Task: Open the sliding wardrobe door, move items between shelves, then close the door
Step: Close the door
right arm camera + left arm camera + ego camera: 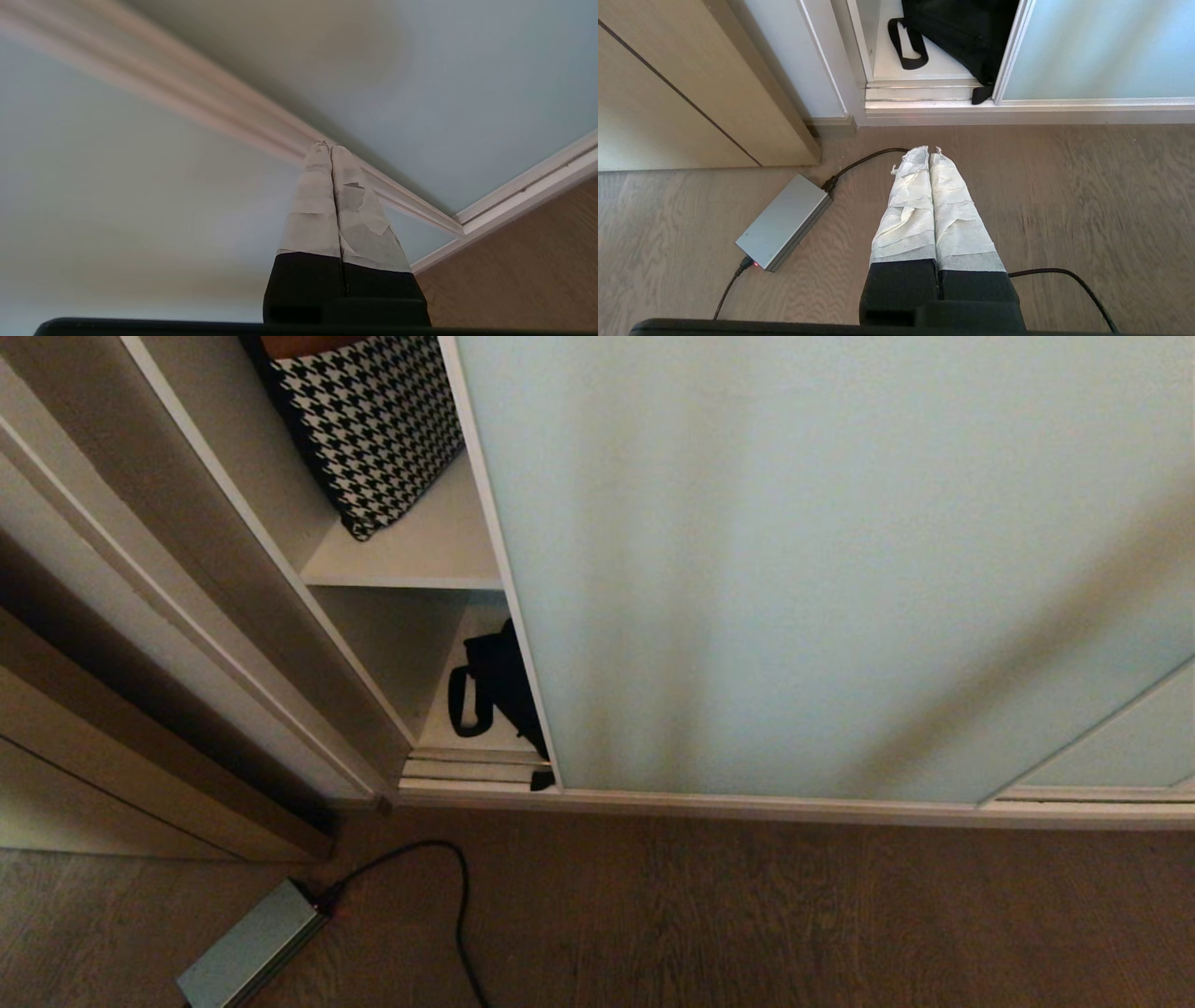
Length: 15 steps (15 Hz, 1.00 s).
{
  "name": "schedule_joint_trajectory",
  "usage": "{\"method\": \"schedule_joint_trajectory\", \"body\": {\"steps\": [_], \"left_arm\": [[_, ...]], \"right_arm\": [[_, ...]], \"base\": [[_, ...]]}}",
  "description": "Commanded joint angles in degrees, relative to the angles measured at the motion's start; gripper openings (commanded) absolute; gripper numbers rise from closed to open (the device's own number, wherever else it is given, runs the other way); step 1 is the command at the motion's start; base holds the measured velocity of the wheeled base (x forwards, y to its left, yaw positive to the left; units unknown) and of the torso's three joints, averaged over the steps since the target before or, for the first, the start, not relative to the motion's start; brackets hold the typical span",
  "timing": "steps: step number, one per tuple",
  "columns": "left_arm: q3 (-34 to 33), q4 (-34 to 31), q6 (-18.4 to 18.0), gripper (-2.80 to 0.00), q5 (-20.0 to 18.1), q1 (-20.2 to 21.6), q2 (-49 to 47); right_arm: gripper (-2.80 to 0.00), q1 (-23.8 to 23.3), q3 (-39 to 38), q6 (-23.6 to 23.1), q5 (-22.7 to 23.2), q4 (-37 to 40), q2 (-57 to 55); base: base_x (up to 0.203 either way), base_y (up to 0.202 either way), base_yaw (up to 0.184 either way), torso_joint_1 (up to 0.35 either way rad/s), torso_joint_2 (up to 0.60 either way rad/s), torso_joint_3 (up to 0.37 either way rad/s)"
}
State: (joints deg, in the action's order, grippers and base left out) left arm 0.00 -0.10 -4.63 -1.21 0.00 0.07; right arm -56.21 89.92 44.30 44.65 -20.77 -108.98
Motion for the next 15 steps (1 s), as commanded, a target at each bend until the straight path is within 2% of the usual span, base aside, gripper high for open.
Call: {"method": "schedule_joint_trajectory", "body": {"steps": [1,3,7,15], "left_arm": [[0.0,0.01,-0.03,-2.8,-0.02,0.0,-0.07],[0.0,0.01,-0.03,-2.8,-0.02,0.0,-0.07],[0.0,0.01,-0.03,-2.8,-0.02,0.0,-0.07],[0.0,0.01,-0.03,-2.8,-0.02,0.0,-0.07]], "right_arm": [[-2.8,0.13,0.54,0.12,0.34,-0.2,-2.5],[-2.8,0.22,0.52,0.39,0.7,-2.54,-4.23],[-2.8,0.74,1.21,0.53,4.71,-3.84,-5.98],[-2.8,4.99,1.14,0.51,4.83,-3.92,-5.97]], "base": [[0.0,0.0,0.0,0.0,0.0,0.0],[0.0,0.0,0.0,0.0,0.0,0.0],[0.0,0.0,0.0,0.0,0.0,0.0],[0.0,0.0,0.0,0.0,0.0,0.0]]}}
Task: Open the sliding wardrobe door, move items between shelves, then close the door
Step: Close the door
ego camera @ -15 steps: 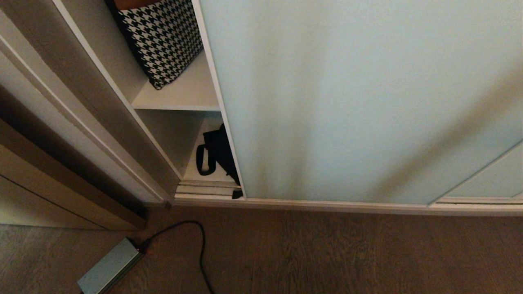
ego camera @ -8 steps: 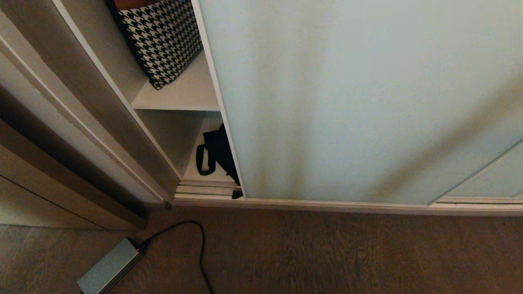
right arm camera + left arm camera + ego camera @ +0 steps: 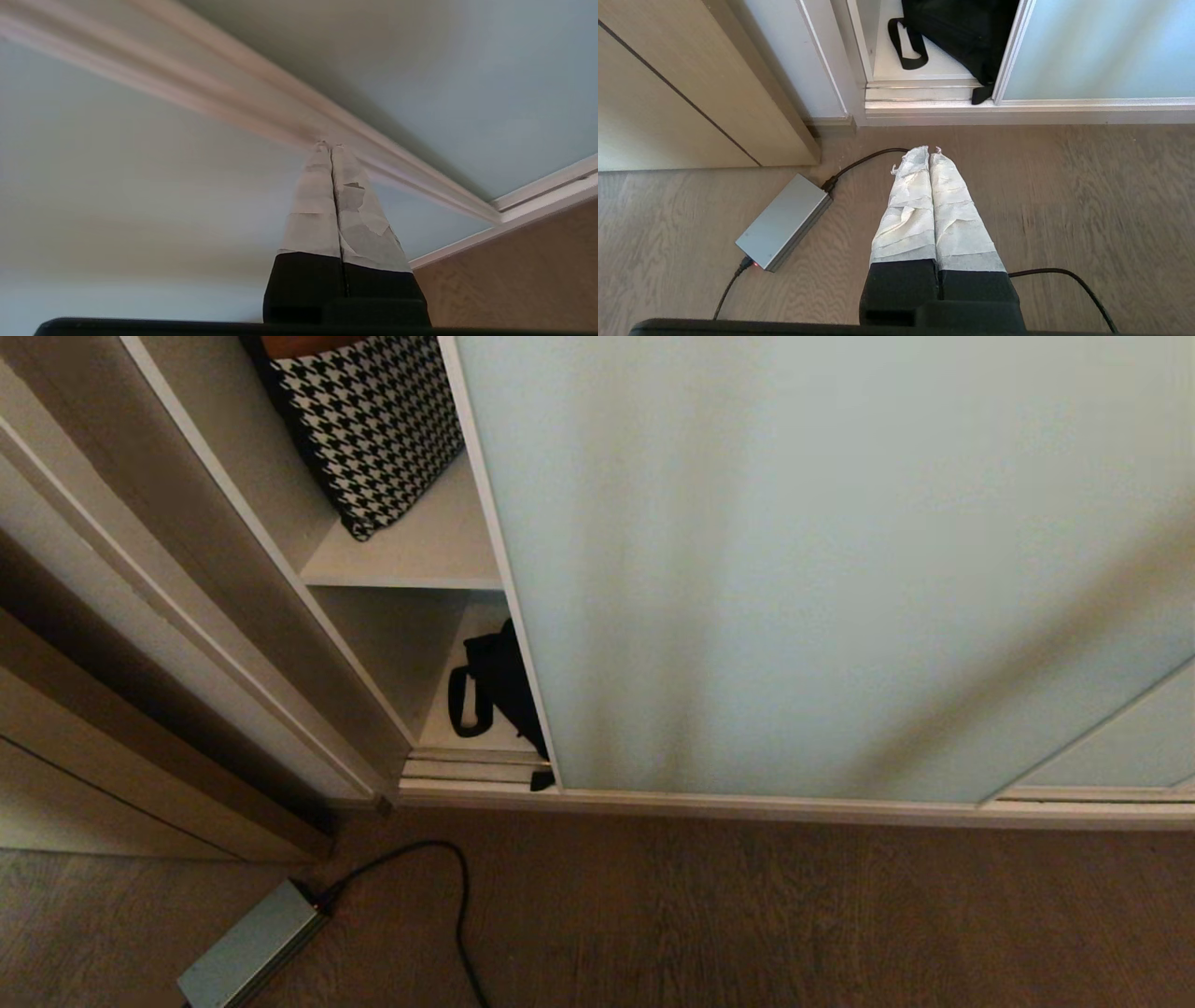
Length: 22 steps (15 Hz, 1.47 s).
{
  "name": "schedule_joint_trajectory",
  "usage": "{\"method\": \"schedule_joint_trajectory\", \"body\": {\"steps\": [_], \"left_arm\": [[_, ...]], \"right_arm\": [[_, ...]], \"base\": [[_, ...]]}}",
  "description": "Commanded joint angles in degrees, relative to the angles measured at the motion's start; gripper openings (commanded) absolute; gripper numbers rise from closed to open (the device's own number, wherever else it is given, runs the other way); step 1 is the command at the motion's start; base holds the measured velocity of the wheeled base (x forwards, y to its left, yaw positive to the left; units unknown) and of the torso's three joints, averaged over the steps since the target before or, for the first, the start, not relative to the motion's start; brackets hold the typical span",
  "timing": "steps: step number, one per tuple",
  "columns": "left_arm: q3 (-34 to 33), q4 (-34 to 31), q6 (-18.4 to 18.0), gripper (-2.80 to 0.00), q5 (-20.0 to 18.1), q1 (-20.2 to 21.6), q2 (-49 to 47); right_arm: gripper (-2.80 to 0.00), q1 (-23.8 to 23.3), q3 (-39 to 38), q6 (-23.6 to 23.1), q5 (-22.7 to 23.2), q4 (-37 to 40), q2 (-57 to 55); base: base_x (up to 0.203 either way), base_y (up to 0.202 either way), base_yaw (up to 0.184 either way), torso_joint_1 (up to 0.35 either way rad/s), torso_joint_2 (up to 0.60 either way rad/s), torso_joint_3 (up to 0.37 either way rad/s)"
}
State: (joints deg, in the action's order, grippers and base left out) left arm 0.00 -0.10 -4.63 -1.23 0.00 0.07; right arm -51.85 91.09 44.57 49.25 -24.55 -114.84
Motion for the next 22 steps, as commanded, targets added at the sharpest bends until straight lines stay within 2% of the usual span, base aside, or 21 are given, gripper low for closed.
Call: {"method": "schedule_joint_trajectory", "body": {"steps": [1,15,22], "left_arm": [[0.0,0.01,-0.03,-2.8,0.0,0.0,-0.07],[0.0,0.01,-0.03,-2.8,0.0,0.0,-0.07],[0.0,0.01,-0.03,-2.8,0.0,0.0,-0.07]], "right_arm": [[-2.8,0.87,-0.12,0.17,0.23,-0.15,-0.13],[-2.8,-0.51,4.31,0.17,-0.38,-0.37,-5.41],[-2.8,2.45,5.29,0.17,-3.17,-2.12,-8.21]], "base": [[0.0,0.0,0.0,0.0,0.0,0.0],[0.0,0.0,0.0,0.0,0.0,0.0],[0.0,0.0,0.0,0.0,0.0,0.0]]}}
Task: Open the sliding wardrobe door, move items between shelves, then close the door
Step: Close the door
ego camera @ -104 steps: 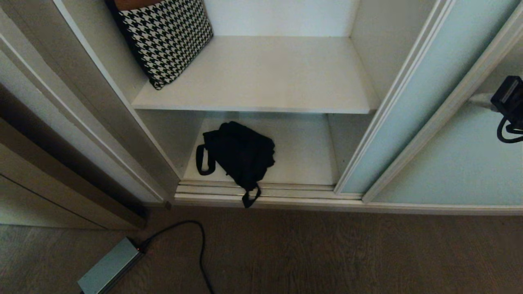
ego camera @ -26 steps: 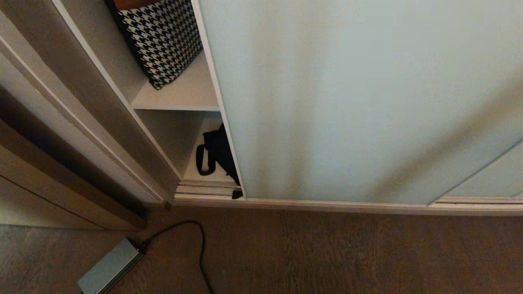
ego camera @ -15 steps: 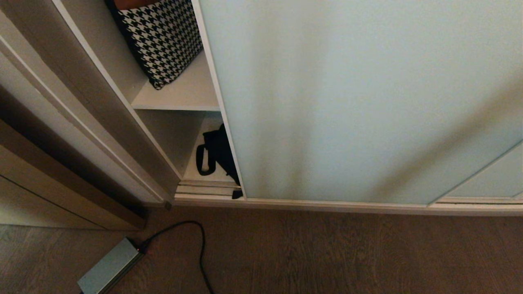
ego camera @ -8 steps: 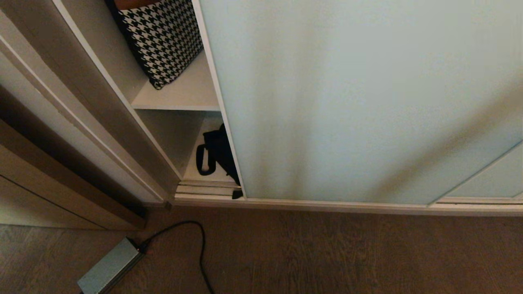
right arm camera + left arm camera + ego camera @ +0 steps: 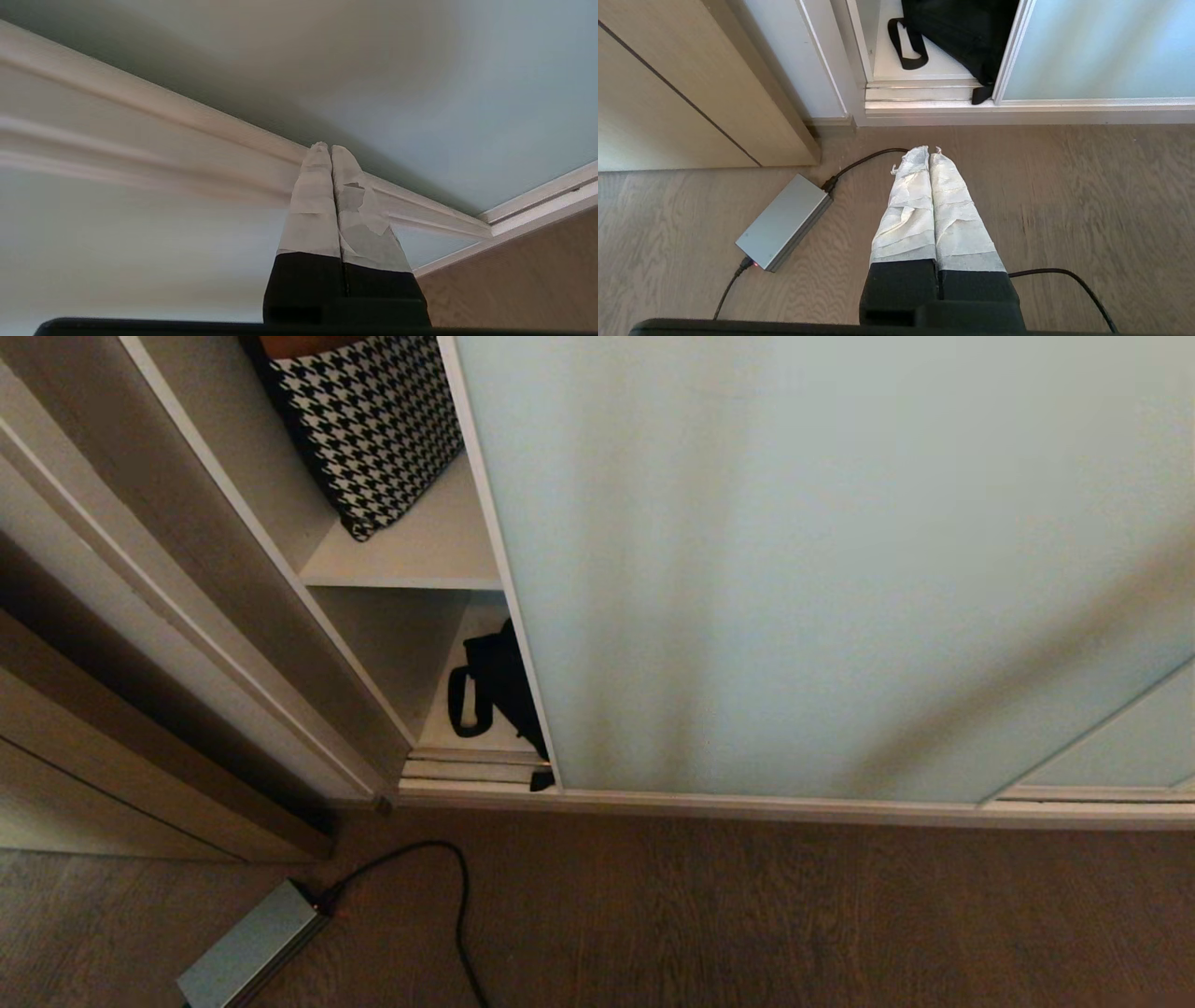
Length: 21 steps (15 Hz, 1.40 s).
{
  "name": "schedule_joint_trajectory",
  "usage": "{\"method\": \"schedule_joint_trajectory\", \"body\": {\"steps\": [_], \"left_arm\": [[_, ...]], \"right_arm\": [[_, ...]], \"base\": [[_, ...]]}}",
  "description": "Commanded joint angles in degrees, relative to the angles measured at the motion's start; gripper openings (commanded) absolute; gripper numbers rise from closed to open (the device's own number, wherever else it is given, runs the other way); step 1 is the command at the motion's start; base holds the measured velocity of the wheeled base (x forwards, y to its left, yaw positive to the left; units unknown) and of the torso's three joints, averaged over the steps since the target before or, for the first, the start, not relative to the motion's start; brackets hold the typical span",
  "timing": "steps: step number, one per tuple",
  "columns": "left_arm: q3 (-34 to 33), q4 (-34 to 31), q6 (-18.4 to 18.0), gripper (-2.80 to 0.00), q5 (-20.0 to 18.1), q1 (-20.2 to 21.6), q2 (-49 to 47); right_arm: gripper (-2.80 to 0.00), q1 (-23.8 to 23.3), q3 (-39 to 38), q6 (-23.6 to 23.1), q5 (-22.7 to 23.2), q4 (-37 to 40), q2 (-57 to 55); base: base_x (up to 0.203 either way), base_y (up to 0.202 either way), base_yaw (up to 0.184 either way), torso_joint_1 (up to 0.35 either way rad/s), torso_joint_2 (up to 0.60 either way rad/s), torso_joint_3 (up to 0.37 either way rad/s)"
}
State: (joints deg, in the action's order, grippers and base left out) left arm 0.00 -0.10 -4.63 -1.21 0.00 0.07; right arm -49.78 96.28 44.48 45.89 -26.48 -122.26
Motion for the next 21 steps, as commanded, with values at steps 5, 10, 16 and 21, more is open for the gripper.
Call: {"method": "schedule_joint_trajectory", "body": {"steps": [5,10,16,21], "left_arm": [[0.0,0.01,-0.03,-2.8,-0.02,0.0,-0.07],[0.0,0.01,-0.03,-2.8,-0.02,0.0,-0.07],[0.0,0.01,-0.03,-2.8,-0.02,0.0,-0.07],[0.0,0.01,-0.03,-2.8,-0.02,0.0,-0.07]], "right_arm": [[-2.8,1.57,-0.22,0.25,-0.01,-0.59,-1.61],[-2.8,2.78,-2.01,0.16,-0.91,-2.14,-1.23],[-2.8,4.49,-8.5,0.35,-0.97,-8.14,2.06],[-2.8,5.03,-11.6,0.45,-0.83,-8.5,4.58]], "base": [[0.0,0.0,0.0,0.0,0.0,0.0],[0.0,0.0,0.0,0.0,0.0,0.0],[0.0,0.0,0.0,0.0,0.0,0.0],[0.0,0.0,0.0,0.0,0.0,0.0]]}}
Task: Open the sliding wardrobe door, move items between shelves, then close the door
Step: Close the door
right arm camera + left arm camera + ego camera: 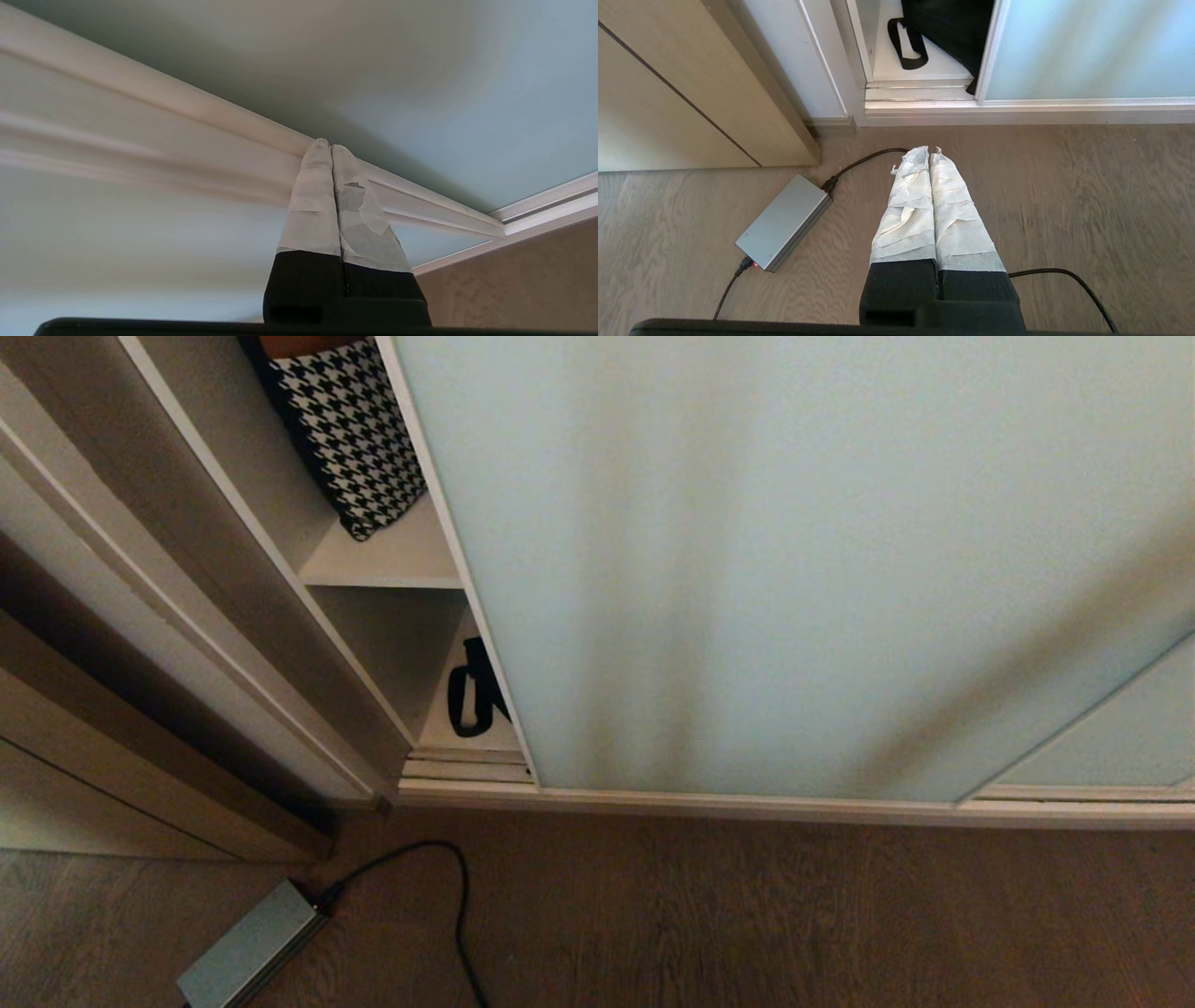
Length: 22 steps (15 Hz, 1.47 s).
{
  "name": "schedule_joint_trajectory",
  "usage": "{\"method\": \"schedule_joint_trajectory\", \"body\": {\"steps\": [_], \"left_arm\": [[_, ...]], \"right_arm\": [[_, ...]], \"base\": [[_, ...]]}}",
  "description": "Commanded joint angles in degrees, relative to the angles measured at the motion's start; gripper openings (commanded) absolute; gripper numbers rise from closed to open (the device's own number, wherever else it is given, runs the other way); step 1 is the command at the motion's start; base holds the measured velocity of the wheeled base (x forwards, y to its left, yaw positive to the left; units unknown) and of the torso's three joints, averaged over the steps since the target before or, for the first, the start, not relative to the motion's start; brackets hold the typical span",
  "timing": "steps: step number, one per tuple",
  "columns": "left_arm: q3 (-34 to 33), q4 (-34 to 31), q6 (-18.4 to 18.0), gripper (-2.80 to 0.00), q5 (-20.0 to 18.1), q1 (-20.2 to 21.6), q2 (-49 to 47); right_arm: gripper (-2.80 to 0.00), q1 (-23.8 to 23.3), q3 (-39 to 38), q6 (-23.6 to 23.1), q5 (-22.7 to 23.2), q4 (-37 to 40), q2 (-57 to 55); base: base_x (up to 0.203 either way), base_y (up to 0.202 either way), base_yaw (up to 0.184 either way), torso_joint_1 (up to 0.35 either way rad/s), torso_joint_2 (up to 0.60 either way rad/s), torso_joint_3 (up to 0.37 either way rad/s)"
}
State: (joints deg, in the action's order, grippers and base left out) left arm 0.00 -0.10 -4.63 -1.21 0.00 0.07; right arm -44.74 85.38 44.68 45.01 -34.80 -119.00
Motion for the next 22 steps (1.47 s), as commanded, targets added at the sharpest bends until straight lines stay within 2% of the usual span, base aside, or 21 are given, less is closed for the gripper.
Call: {"method": "schedule_joint_trajectory", "body": {"steps": [1,10,22], "left_arm": [[0.0,0.01,-0.03,-2.8,-0.02,0.0,-0.07],[0.0,0.01,-0.03,-2.8,-0.02,0.0,-0.07],[0.0,0.01,-0.03,-2.8,-0.02,0.0,-0.07]], "right_arm": [[-2.8,0.4,-1.31,0.24,0.08,-0.18,1.81],[-2.8,3.7,-7.35,-0.02,0.17,-0.26,6.32],[-2.8,6.74,-11.06,-0.19,0.01,-0.21,8.7]], "base": [[0.0,0.0,0.0,0.0,0.0,0.0],[0.0,0.0,0.0,0.0,0.0,0.0],[0.0,0.0,0.0,0.0,0.0,0.0]]}}
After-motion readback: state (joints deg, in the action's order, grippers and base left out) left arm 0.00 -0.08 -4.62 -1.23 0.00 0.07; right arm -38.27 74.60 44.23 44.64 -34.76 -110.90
